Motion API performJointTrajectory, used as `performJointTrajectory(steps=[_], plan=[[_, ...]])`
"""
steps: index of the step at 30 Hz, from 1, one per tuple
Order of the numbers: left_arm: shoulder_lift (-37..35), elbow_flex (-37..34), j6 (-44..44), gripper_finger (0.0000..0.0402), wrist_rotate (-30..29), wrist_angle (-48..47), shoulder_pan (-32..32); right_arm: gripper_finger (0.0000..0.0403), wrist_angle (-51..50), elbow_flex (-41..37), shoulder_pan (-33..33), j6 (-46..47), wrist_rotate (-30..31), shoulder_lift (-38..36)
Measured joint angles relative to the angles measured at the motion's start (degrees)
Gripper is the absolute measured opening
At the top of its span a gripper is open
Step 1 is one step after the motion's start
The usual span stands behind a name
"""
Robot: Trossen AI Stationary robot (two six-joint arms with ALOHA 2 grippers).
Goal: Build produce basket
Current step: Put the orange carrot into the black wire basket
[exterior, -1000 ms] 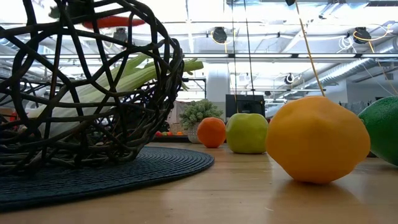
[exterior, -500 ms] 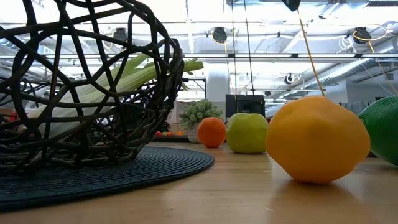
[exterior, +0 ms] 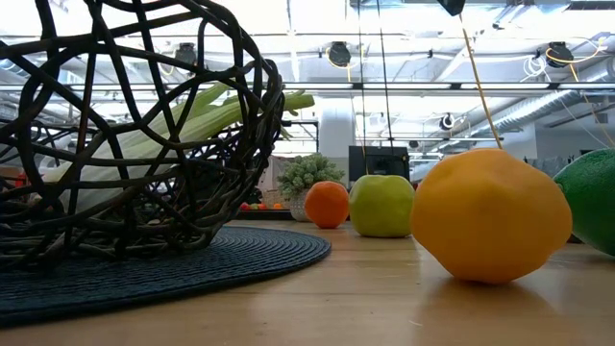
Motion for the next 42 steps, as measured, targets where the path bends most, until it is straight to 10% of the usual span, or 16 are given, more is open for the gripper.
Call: performJointTrajectory(steps=[22,42], plan=[[-0.64,0.0,-16.49,0.0159,4.93,2.82,-0.01,0.0155,0.59,0.0,0.0,1.59,0.01,0.0],[-0.41,-0.02,49.97,0.0159,-6.65,2.31,-0.01,0.0155,0.59,0.0,0.0,9.28,0.13,0.02]])
